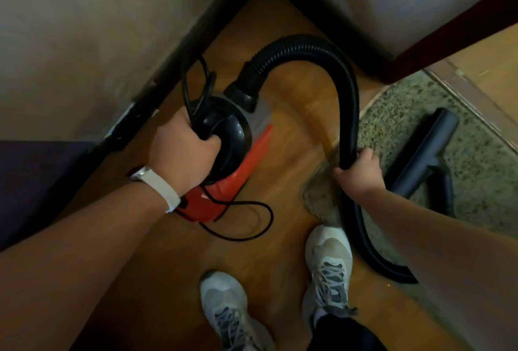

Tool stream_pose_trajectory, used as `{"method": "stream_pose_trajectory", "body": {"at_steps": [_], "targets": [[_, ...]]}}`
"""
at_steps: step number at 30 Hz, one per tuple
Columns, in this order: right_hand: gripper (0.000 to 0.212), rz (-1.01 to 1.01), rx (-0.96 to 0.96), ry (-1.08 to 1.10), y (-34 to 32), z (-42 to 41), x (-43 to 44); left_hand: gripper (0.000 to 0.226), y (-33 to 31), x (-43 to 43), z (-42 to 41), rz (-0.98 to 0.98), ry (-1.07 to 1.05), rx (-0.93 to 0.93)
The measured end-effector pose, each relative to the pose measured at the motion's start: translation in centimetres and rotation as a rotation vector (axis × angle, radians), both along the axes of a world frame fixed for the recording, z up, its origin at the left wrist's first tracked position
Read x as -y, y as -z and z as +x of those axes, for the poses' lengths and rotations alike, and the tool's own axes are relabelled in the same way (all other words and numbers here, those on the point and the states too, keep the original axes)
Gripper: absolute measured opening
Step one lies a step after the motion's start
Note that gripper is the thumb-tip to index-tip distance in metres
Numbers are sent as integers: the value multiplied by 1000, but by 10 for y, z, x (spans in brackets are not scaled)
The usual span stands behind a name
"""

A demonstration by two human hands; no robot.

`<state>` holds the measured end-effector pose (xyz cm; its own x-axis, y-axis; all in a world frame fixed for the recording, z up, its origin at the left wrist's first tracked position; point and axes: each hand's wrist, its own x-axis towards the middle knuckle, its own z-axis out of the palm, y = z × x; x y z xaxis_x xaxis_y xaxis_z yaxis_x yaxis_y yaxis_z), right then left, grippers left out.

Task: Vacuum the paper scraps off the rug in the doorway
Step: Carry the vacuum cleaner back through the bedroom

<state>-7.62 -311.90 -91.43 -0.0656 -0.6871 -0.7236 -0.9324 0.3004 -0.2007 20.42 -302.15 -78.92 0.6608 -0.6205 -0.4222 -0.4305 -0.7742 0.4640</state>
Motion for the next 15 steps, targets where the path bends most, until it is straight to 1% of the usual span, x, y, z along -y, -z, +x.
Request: {"method": "stream_pose_trajectory", "body": {"at_steps": [5,7,11,15], "targets": [[47,99,13,68,34,-17,-23,22,7,-1,-3,-52,-22,15],[40,85,38,109,35,-19,-31,23,8,-1,-3,-54,-31,15],[27,-6,142,214,5,-14,-37,23,5,-1,-2,-38,-43,-38],[23,-58,175,229,-48,-5,-33,19,-13,-1,-8,2,-67,-79]]}}
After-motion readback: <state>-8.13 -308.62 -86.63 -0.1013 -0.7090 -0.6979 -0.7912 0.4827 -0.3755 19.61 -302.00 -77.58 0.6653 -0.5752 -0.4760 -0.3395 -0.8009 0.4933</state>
